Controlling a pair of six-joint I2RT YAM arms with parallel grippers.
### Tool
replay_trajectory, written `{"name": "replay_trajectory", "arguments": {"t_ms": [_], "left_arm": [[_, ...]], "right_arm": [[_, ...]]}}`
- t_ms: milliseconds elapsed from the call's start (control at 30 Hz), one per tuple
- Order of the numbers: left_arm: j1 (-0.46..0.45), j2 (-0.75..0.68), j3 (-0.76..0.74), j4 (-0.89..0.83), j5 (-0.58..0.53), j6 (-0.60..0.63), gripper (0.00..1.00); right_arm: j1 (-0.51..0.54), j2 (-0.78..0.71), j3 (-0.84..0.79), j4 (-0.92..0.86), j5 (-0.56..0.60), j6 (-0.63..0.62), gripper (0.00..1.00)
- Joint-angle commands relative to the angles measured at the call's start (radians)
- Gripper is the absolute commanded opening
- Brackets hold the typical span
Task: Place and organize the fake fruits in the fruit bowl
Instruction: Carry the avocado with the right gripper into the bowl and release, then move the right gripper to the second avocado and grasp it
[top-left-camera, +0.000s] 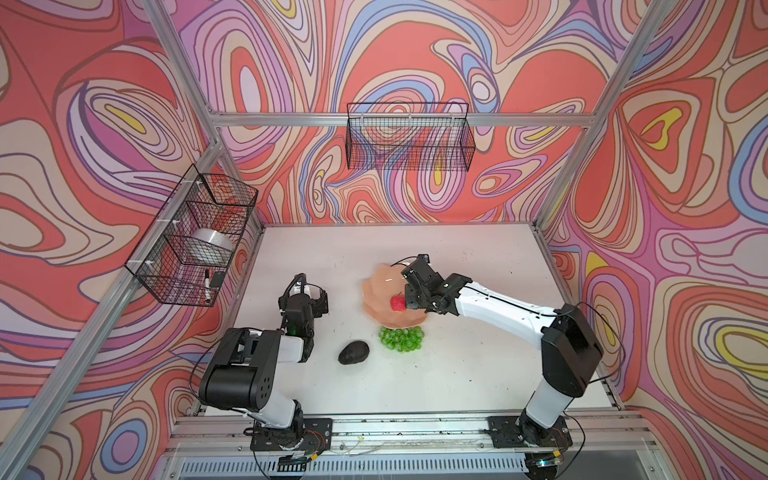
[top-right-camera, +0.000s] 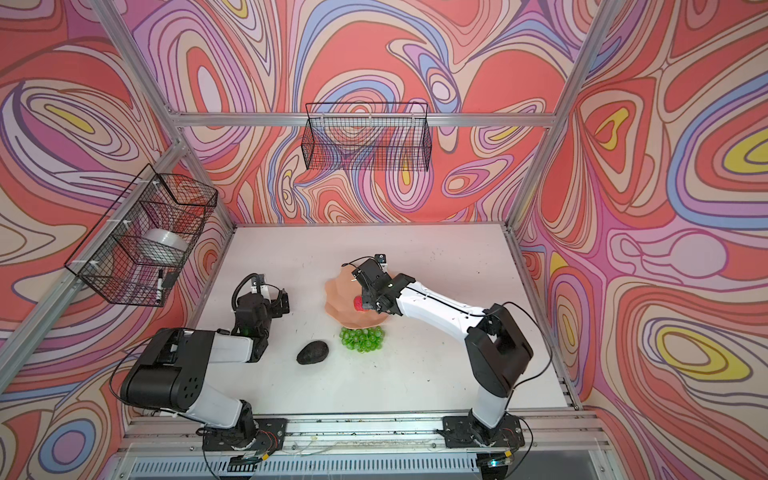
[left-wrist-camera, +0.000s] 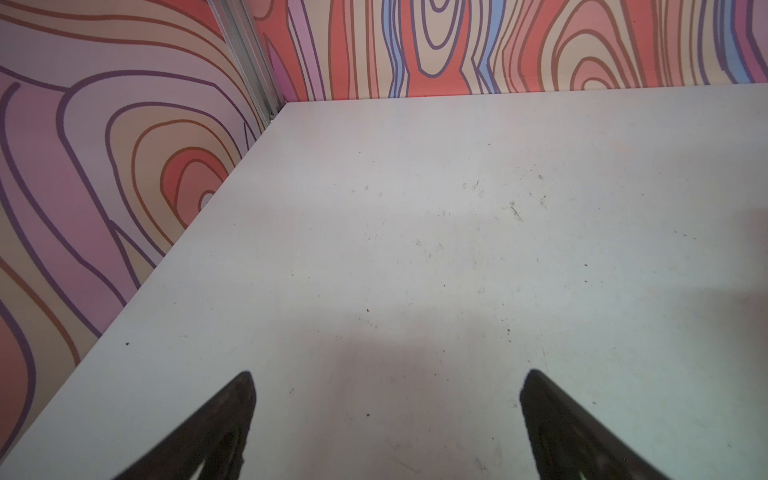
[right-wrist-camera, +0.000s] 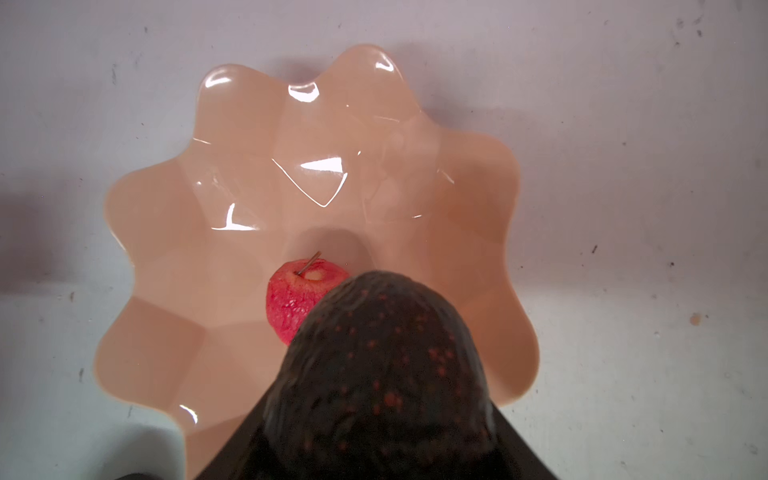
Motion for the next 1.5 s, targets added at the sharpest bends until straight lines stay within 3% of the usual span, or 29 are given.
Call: {"name": "replay_trajectory", "arguments": {"t_ms": [0,400,867,1033,1300,1467], "left_arm": [[0.007,0.002,0.016,0.014,-0.002,-0.006,1.0],[0.007,0.004,0.016,0.015,-0.002,-0.007,1.0],[0.008,0.002,0.016,0.014,0.0,-0.006,1.0],[0.007,0.002,0.016,0.015,-0.001,-0.008,1.0],[0.007,0.002,0.016,0.014,0.0,-0.008,1.0],[0.007,0.002,0.016,0.014,-0.001,-0.008,1.0]], "right_arm": [[-0.015,0.049,0.046,0.02,-0.033,-0.089,0.48],[-0.035,0.164,0.103,-0.015,-0.016,-0.095,0.5],[-0.039,0.182,0.133,-0.034,-0.005,-0.104,0.72],[-0.039,0.181,0.157,-0.049,0.011,-0.107,0.75],[-0.007,0.036,0.139,-0.073,0.024,-0.077,0.75],[0.129,-0.057,0.082,-0.07,0.035,-0.074,0.78]]}}
